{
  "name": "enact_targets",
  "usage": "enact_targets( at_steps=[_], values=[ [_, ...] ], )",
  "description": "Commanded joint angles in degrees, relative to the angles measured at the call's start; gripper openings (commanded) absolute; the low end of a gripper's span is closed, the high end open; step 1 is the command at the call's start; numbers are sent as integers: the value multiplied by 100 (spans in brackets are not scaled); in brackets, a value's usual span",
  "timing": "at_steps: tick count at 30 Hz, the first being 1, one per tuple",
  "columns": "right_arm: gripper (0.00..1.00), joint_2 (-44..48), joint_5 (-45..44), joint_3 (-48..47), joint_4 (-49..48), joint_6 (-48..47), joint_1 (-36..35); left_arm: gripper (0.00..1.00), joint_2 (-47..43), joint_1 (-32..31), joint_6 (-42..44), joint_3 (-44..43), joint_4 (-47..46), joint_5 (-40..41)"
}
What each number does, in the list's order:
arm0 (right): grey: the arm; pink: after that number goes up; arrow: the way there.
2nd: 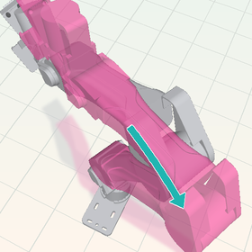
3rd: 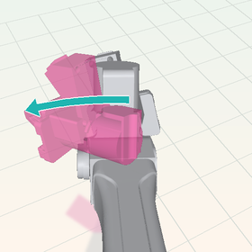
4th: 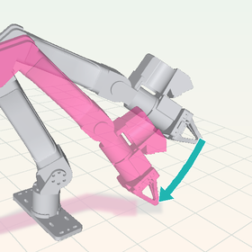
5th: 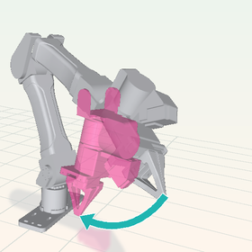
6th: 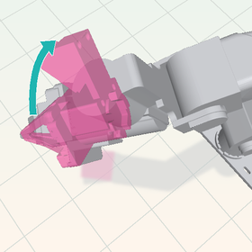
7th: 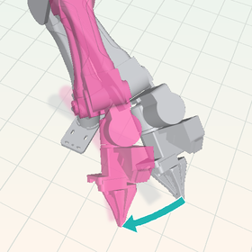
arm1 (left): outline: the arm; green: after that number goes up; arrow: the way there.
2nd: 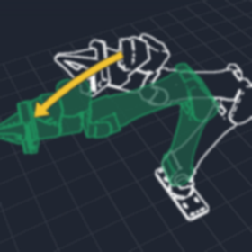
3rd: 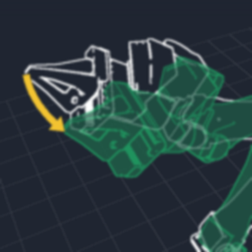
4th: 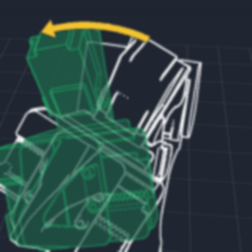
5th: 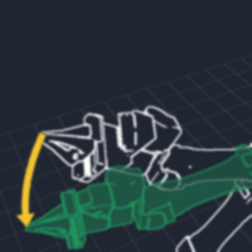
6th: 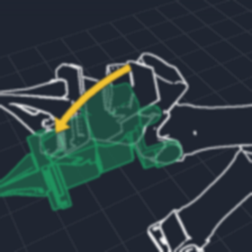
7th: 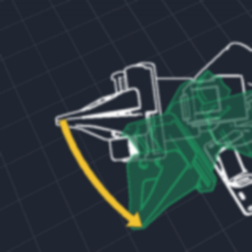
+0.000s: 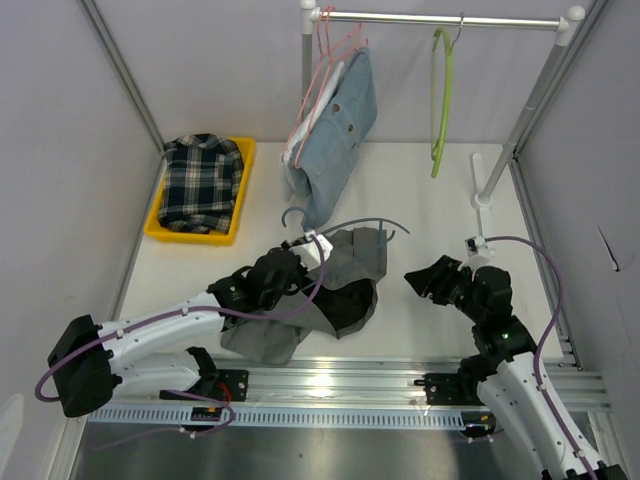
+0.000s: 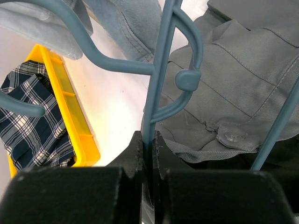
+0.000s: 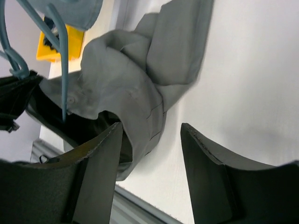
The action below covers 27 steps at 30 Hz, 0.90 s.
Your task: Place the skirt on the hanger
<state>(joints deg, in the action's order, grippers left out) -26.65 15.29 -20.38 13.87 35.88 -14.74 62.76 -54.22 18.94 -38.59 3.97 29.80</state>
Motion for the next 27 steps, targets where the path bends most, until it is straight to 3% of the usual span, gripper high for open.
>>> enact_targets(
  at_steps=[1,6,10,13,16,18,24,27],
  values=[
    [57,-425,842,-431,-518,-334,-107,0,-159,16,-39,-70,-283,61],
    [51,-1034,625,-494,-543,-819,-932,0,-142,8,-66,-157,-256,43],
    [52,-1412,-129,-432,-894,-872,-2099,0,-141,-1,-66,-202,-168,70],
    [51,-1983,-701,-449,-1051,-960,-2567,0,-194,-1,-57,-202,-151,43],
    [49,-2387,-1027,-309,-1386,-881,-2648,0,-238,-10,-48,-219,-81,70],
    [40,-2642,-1239,-282,-1606,-854,-2543,0,-264,-19,-48,-219,-45,96],
    [38,-2898,-1169,-194,-2160,-854,-2226,0,-326,-28,-66,-228,87,131],
    [31,-3021,-1186,-238,-2257,-872,-2191,0,-352,-45,-83,-219,122,149]
  ],
)
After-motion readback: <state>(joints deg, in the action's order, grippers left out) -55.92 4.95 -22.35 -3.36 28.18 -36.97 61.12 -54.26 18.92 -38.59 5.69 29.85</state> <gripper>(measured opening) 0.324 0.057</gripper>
